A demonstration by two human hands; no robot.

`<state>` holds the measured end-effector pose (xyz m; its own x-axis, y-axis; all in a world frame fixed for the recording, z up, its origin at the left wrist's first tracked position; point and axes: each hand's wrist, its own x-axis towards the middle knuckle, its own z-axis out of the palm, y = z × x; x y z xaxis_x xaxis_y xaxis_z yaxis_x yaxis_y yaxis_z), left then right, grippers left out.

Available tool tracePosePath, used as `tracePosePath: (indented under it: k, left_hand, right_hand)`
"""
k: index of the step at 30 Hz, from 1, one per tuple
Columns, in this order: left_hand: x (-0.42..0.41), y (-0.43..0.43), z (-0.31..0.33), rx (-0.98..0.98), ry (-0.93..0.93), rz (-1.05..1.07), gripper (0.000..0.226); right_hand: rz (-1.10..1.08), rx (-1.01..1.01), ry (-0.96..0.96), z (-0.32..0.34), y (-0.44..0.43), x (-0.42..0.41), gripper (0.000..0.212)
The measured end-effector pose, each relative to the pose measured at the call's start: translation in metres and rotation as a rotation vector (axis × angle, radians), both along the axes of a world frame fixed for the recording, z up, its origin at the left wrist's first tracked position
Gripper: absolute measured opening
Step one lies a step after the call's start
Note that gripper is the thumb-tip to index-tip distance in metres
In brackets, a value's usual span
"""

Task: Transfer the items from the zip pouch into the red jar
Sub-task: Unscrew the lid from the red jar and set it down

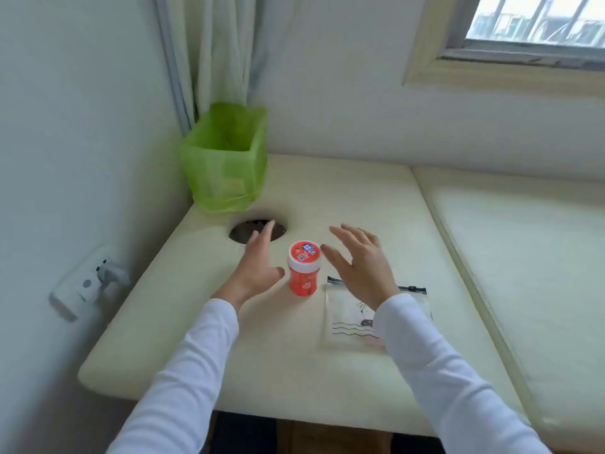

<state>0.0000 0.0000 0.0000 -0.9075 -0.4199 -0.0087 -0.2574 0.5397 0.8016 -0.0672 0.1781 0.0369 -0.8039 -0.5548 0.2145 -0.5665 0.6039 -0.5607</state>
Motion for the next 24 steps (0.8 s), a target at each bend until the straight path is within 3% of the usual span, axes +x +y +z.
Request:
tracePosePath:
  k: [4, 7, 10, 12, 14, 16, 19, 22, 24]
  left_hand:
    - [0.002, 0.010, -0.002, 0.134, -0.005, -0.192, 0.100]
    - [-0.004, 0.020, -0.009, 0.220, 0.113, -0.167, 0.064]
    - [-0.005, 0.023, -0.012, 0.244, 0.179, -0.154, 0.053]
    - [-0.005, 0.022, -0.014, 0.196, 0.178, -0.150, 0.049]
    - [-0.008, 0.021, -0.015, 0.201, 0.180, -0.111, 0.049]
    - [-0.009, 0.021, -0.015, 0.243, 0.196, -0.085, 0.051]
    - [-0.012, 0.018, -0.017, 0.263, 0.200, -0.104, 0.054]
    - [-0.011, 0.019, -0.018, 0.280, 0.210, -0.115, 0.058]
    - [-0.009, 0.019, -0.019, 0.290, 0.193, -0.118, 0.059]
  right_hand:
    - [0.214, 0.110, -0.053, 0.005, -0.014, 0.013, 0.054]
    - [0.204, 0.133, 0.007, 0.001, -0.019, 0.016, 0.042]
    - [0.214, 0.109, 0.028, -0.002, -0.021, 0.014, 0.036]
    - [0.142, -0.086, -0.108, -0.002, -0.025, 0.011, 0.030]
    - [-0.049, -0.413, -0.341, 0.002, -0.032, -0.002, 0.034]
    - [-0.231, -0.596, -0.566, 0.001, -0.040, -0.023, 0.032]
    - [-0.382, -0.429, -0.657, -0.013, -0.042, -0.050, 0.038]
    - [-0.451, -0.129, -0.531, -0.028, -0.038, -0.062, 0.042]
    - [-0.461, -0.056, -0.497, -0.032, -0.036, -0.065, 0.039]
